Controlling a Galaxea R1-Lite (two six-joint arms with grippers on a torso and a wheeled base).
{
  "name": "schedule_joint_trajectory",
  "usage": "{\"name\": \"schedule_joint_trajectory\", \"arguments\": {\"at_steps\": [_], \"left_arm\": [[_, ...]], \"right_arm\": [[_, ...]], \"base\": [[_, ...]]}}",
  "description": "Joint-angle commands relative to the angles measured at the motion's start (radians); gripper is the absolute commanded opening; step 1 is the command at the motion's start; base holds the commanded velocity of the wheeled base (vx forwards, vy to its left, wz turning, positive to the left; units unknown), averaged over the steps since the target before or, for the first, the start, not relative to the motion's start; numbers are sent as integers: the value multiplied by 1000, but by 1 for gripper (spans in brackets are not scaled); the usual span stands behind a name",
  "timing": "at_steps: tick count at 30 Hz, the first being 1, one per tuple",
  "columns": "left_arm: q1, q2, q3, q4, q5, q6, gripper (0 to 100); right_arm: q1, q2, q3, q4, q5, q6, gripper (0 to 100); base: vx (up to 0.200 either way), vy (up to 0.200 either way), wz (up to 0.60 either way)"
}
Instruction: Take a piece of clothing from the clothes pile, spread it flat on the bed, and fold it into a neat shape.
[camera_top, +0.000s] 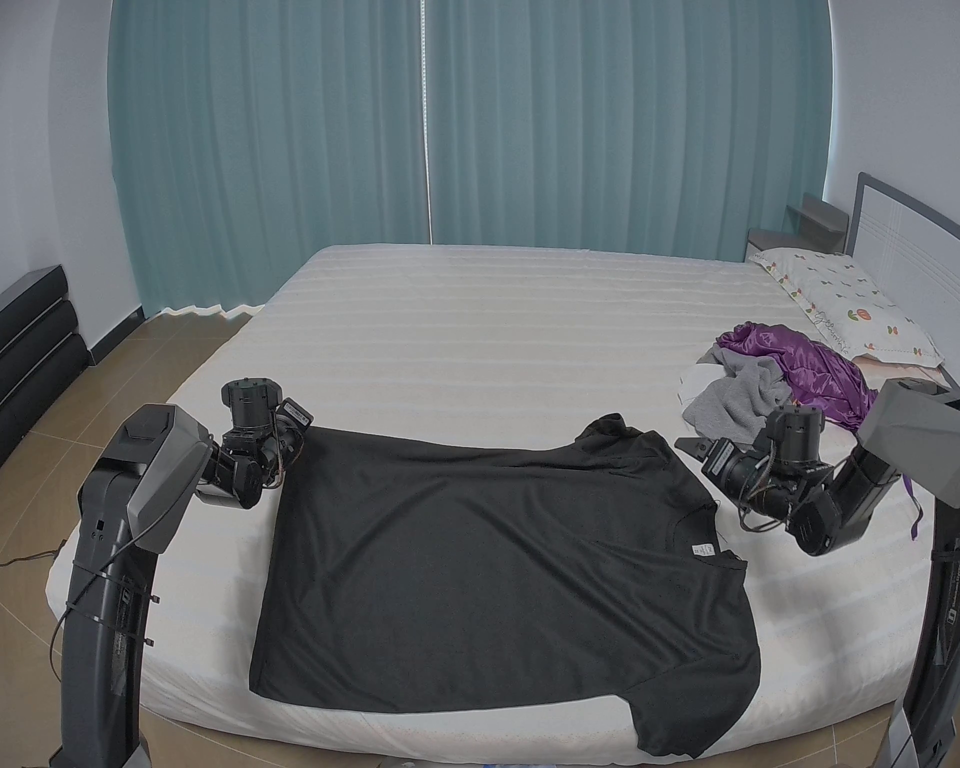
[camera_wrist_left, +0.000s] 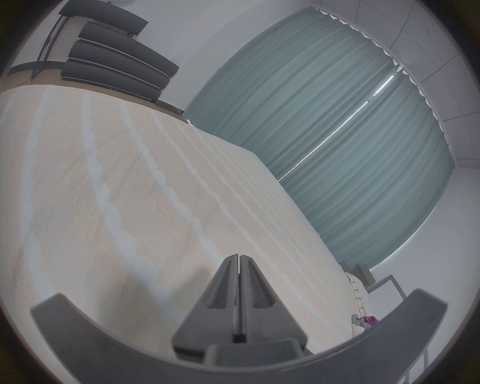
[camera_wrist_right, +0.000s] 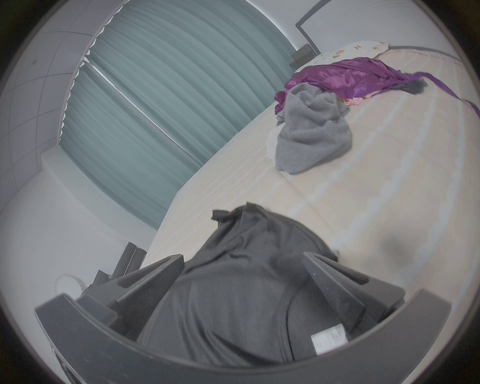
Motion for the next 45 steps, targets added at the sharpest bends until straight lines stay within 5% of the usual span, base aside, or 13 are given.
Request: {"name": "schedule_joint_trajectory", "arguments": {"at_steps": [1,11,25,26,45], "left_arm": [[2,6,3,-4,-2,-30,0],[3,6,19,-4,-2,-31,0],[2,4,28,-3,0,-31,0],[3,4,30,-3,0,-31,0],[0,7,10,-7,1,-27,0]], "right_arm": [[4,154,-273,162,-34,-44,100],[10,328,-524,241,-34,-138,100],[-7,433,-734,323,-52,-139,100],[-7,437,-740,320,-52,-138,0],[-51,417,-776,263,-77,-115,0]], "base": [[0,0,0],[0,0,0],[0,0,0],[0,0,0],[0,0,0]]}}
